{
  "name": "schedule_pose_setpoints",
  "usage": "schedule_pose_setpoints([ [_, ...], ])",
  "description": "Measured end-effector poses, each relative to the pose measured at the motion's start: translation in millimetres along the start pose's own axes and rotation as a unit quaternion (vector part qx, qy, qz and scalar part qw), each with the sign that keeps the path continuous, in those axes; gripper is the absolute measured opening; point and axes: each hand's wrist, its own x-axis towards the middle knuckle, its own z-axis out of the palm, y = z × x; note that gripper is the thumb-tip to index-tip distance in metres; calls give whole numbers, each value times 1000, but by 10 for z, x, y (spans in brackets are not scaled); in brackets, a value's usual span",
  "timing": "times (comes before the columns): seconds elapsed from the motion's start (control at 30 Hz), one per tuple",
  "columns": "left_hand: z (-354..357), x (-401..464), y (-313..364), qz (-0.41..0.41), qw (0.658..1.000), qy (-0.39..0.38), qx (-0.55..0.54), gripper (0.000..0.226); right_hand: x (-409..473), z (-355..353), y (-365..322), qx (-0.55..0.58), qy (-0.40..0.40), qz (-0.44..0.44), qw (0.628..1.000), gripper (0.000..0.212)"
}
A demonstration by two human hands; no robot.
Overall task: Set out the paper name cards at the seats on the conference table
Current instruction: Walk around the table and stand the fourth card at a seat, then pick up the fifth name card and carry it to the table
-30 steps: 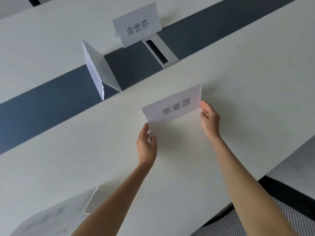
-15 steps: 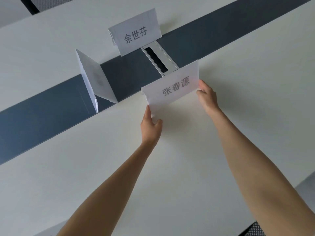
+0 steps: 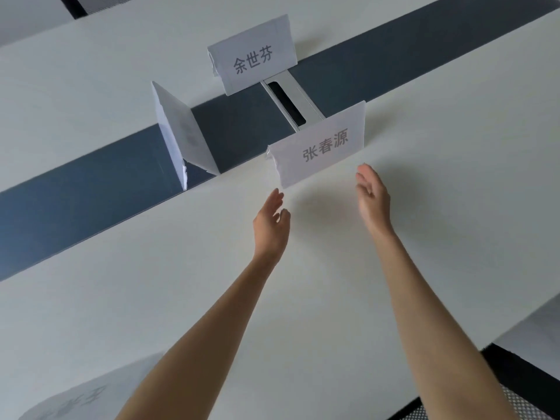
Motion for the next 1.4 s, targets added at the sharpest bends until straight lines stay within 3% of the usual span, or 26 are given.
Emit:
schedule_pose_setpoints([
  [0.13, -444, -474, 111, 36, 999, -27, -10, 33, -790, 190, 47, -5, -44, 3, 999, 35],
  [0.23, -1065, -888, 130, 72, 996, -34, 28, 28, -1397, 369, -46, -29, -142, 13, 989, 33],
  [0.37, -2063, -1480, -36, 89, 991, 82, 64, 25, -2100, 613, -249, -60, -259, 20, 964, 29],
  [0.5, -2755, -1988, -390, 64, 967, 221, 114, 25, -2748, 954, -503, -79, -414, 70, 904, 27],
  [0.6, -3089, -2220, -745, 6, 937, 282, 204, 27, -3122, 1226, -575, -119, -454, 81, 879, 34],
  [0.7, -3367, -2352, -1109, -137, 917, 231, 295, 45, -3427, 1478, -601, -127, -421, 76, 895, 37],
  [0.8, -3566, -2438, -1355, -241, 921, 137, 274, 52, -3674, 1653, -649, -141, -344, 62, 926, 41],
  [1.0, -3833, -2665, -1537, -137, 966, 56, 213, 26, -4139, 1728, -471, -183, -201, -24, 962, 56],
  [1.13, -4096, -2771, -1664, -58, 963, -24, 263, 31, -4721, 1727, -238, -193, -87, -75, 975, 35],
  [1.27, -4251, -2807, -1789, -9, 961, -93, 260, 32, -5338, 1621, -182, -130, -96, -27, 987, 30],
  [1.4, -4111, -2895, -1707, 0, 973, -152, 174, 26, -5889, 1338, -150, -60, -2, 14, 998, 32],
])
